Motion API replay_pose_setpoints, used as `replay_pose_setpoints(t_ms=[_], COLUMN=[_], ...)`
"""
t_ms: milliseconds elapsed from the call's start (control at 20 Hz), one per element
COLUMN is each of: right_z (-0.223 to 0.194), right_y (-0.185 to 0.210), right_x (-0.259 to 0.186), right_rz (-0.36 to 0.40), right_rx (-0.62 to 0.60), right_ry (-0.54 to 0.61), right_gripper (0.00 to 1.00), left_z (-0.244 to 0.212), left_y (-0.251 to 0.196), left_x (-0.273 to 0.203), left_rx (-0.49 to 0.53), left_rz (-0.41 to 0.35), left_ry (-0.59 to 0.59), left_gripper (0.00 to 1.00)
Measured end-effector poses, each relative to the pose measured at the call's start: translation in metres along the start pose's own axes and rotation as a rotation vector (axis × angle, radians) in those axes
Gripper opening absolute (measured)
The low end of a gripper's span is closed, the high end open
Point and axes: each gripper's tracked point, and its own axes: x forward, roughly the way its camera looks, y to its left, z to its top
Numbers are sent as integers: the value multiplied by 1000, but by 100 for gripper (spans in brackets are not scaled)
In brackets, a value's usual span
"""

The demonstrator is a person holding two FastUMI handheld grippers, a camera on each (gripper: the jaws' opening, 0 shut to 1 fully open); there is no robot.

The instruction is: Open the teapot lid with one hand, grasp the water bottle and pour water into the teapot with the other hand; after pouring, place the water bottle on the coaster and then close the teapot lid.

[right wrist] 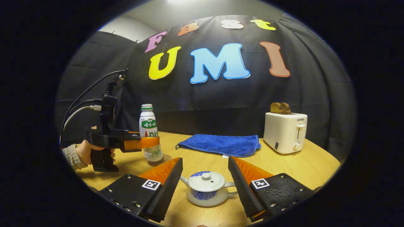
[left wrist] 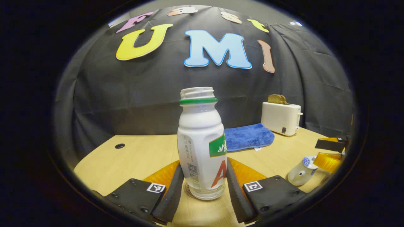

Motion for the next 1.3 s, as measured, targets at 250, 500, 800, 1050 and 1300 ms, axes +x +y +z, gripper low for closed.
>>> replay_pose_setpoints(t_ms=[250,500,800,1050,1300], right_z=[4,6,5,3,4], right_y=[-10,-14,-14,-13,-14], right_x=[-1,-1,-2,-1,-2], right_rz=[-26,-33,-33,-28,-32], right_rx=[31,44,46,35,40], right_ry=[-15,-18,-9,1,-2], right_gripper=[89,89,89,89,89], left_z=[-8,-7,-10,-3,-5], left_y=[0,-2,-6,-8,-11], left_x=[15,25,23,17,5], left_rx=[3,9,11,11,49], left_rz=[8,9,-2,0,17], left_ry=[18,11,29,17,8], left_gripper=[75,76,75,92,92])
